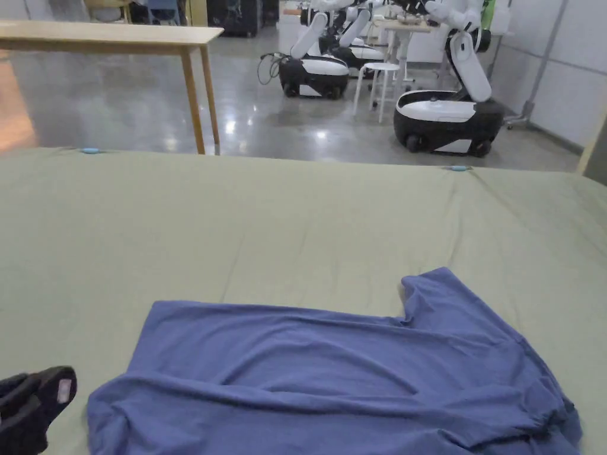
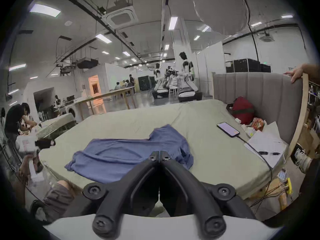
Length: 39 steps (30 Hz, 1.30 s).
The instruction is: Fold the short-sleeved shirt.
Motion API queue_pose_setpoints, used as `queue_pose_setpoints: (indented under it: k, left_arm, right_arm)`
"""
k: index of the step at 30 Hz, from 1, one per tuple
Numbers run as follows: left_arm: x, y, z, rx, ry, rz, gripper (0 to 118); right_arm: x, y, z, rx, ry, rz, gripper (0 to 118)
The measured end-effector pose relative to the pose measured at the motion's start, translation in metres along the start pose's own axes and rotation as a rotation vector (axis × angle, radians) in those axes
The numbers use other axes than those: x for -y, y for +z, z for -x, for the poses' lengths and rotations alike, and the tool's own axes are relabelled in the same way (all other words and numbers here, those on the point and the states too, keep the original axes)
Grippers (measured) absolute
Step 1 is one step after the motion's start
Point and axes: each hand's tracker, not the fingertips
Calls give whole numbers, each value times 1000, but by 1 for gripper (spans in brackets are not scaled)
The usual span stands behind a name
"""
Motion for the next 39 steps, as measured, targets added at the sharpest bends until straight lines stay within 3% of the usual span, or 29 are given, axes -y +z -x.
queue_pose_setpoints:
  k: [1, 2, 3, 4, 5, 6, 7, 8, 11, 14, 22, 23, 25, 27, 28, 30, 35, 39]
  left_arm:
    - [-8, -24, 5, 21, -5, 25, 0]
    - [-20, -51, 11, 67, -20, 65, 13]
    - [-32, -79, 17, 89, -15, 110, 41]
    - [-38, -105, 25, 100, 5, 146, 87]
    - [-43, -144, 26, 121, 25, 208, 118]
    - [-44, -175, 33, 119, 57, 286, 115]
    - [-46, -187, 51, 15, 83, 359, 116]
    - [-48, -213, 53, 95, 33, 331, 117]
    - [-43, -261, 39, 24, -153, 392, 117]
    - [-30, -322, 66, 11, -194, 507, 117]
    - [7, -354, 53, 21, -373, 599, 112]
    - [5, -345, 52, 7, -384, 527, 106]
    - [1, -333, 53, 103, -370, 501, 77]
    - [2, -320, 50, 139, -398, 462, 17]
    - [3, -317, 47, 163, -409, 460, 7]
    - [8, -313, 38, 126, -487, 442, 6]
    - [4, -319, 35, 127, -471, 480, 6]
    - [-3, -312, 29, 128, -493, 474, 6]
  right_arm:
    - [0, -1, 1, 0, 3, 3, 0]
    - [0, 0, 1, -5, 4, 6, 0]
    - [0, 0, 1, -13, 0, 11, 0]
    - [0, -1, 0, -27, -10, 19, 0]
    - [0, -3, -1, -51, -31, 31, 0]
    - [1, -3, -2, -60, -47, 37, 0]
    - [2, -3, -4, -61, -55, 40, 0]
    - [4, -5, -4, -56, -59, 47, 0]
    - [8, -14, -3, -18, -51, 99, 0]
    - [9, -25, -2, 0, -39, 135, 0]
    - [8, -44, 5, 7, -2, 184, 0]
    - [9, -45, 6, 3, 0, 187, 0]
    - [10, -46, 7, 0, 4, 195, 0]
    - [10, -48, 7, -9, 3, 204, 0]
    - [11, -49, 7, -12, 2, 210, 0]
    - [11, -53, 7, -15, 3, 216, 0]
    - [-11, -75, 1, -22, 73, 198, 0]
    - [-54, -151, -25, -19, 149, 179, 0]
